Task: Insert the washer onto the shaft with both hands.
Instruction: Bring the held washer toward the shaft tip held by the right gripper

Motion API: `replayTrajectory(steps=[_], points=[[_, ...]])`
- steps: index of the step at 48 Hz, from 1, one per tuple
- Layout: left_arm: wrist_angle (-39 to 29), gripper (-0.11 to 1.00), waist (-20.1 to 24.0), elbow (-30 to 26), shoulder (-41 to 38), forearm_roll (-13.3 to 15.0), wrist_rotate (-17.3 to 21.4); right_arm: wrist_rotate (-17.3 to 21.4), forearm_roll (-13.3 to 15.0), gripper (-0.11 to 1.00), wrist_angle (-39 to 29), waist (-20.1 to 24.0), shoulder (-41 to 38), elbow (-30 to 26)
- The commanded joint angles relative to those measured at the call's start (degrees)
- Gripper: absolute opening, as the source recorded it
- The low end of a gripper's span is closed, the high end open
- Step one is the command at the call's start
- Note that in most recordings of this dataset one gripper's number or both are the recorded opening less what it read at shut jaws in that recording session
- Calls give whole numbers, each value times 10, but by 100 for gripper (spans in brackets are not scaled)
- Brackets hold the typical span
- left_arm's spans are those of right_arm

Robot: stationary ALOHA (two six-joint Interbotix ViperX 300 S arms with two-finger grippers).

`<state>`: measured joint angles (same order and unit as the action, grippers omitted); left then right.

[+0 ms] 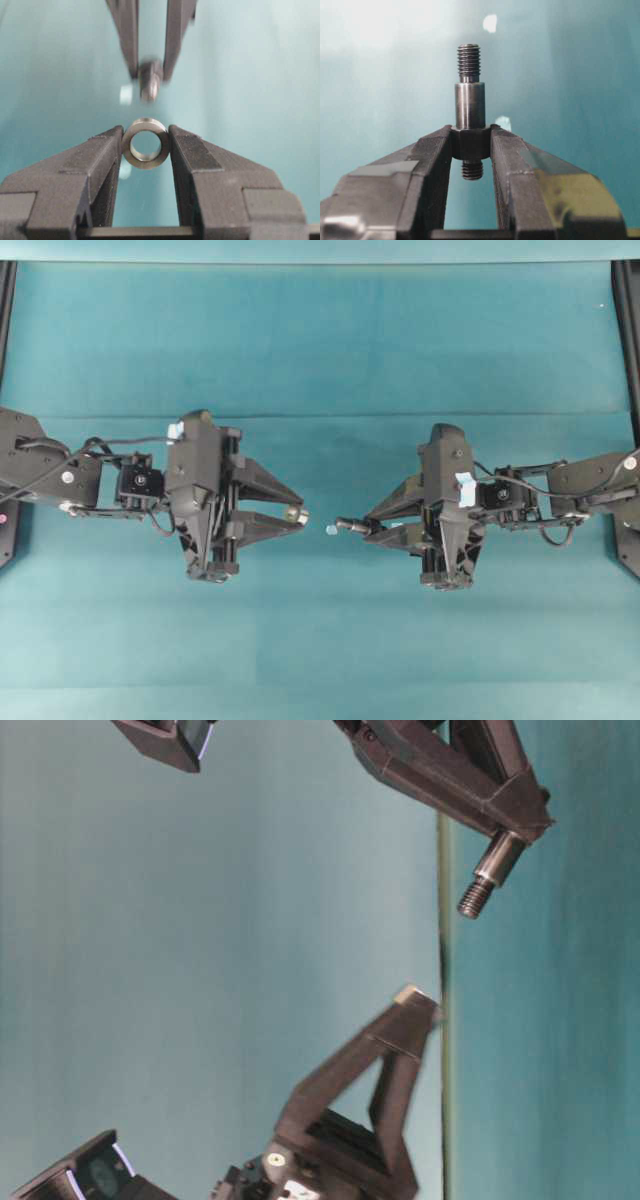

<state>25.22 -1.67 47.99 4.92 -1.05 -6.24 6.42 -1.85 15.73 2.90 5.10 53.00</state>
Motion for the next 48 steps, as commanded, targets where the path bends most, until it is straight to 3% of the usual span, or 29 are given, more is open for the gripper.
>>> replayTrajectory(steps=[1, 48], points=[[11, 34, 1, -6, 0, -1, -2, 5, -2, 0, 15, 3, 9, -4], [13, 34, -2, -25, -29, -1, -3, 4, -2, 0, 34, 2, -32, -38]])
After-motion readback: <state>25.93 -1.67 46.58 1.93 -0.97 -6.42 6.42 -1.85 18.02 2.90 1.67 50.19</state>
